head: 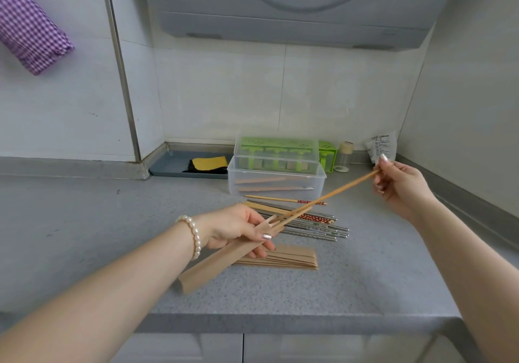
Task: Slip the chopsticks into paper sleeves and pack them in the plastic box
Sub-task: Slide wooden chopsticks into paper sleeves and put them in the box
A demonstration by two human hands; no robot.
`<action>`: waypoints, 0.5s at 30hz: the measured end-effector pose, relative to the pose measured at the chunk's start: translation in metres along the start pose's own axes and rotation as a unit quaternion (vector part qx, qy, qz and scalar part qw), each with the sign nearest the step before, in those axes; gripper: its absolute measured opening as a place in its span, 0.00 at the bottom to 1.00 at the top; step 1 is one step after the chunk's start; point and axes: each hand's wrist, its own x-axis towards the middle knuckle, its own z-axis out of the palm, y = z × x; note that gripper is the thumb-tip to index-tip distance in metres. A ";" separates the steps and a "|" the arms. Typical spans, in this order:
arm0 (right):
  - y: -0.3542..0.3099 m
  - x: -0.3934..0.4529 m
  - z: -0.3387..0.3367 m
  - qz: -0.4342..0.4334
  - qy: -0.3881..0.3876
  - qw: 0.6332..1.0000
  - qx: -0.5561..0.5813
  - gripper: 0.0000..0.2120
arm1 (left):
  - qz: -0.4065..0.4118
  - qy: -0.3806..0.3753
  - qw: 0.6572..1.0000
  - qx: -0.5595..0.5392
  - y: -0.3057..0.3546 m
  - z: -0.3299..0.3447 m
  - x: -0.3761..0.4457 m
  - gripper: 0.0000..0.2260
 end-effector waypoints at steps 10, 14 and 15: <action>-0.002 0.001 0.008 0.010 -0.021 0.999 -0.025 0.13 | 0.001 0.005 1.000 0.023 0.001 0.004 -0.008 0.07; 0.000 -0.002 0.019 0.036 -0.046 0.997 -0.048 0.13 | 0.007 0.005 1.000 0.021 0.002 0.008 -0.008 0.07; 0.001 -0.003 0.022 0.048 -0.056 0.995 -0.070 0.13 | 0.010 0.007 1.000 0.015 0.003 0.010 -0.007 0.07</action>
